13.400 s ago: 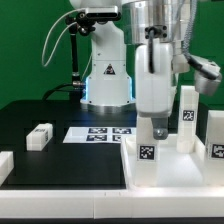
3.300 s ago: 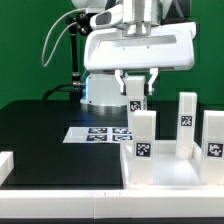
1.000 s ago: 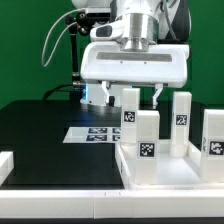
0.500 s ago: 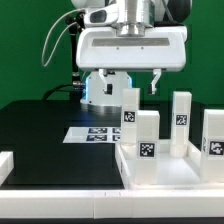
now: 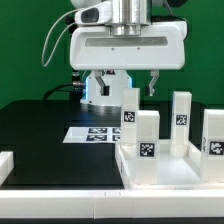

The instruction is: Assemble desk

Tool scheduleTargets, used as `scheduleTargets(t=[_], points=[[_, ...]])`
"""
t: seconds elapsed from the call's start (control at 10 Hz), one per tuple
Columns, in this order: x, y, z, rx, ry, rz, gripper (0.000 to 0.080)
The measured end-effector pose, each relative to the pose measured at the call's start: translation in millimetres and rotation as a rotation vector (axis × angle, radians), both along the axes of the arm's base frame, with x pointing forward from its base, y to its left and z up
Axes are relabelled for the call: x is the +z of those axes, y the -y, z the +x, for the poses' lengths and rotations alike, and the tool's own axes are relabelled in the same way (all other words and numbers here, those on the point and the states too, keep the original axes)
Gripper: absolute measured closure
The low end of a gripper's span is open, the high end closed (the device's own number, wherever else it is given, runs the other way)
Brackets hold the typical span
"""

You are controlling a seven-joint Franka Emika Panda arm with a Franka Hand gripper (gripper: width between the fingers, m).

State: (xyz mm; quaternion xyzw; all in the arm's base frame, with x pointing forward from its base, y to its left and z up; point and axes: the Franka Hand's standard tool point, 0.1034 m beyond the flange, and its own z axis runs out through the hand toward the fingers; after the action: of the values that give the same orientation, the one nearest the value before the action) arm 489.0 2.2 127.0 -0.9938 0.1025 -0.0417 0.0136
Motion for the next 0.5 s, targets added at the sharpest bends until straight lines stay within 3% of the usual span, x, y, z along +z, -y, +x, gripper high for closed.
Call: scheduleTargets(t=[0.2, 0.5], points=[[-5.6, -4.6, -1.7, -0.052, -0.008, 0.029, 0.0151], [-12.2, -10.4, -7.7, -0.046, -0.022, 0.028, 0.0151]])
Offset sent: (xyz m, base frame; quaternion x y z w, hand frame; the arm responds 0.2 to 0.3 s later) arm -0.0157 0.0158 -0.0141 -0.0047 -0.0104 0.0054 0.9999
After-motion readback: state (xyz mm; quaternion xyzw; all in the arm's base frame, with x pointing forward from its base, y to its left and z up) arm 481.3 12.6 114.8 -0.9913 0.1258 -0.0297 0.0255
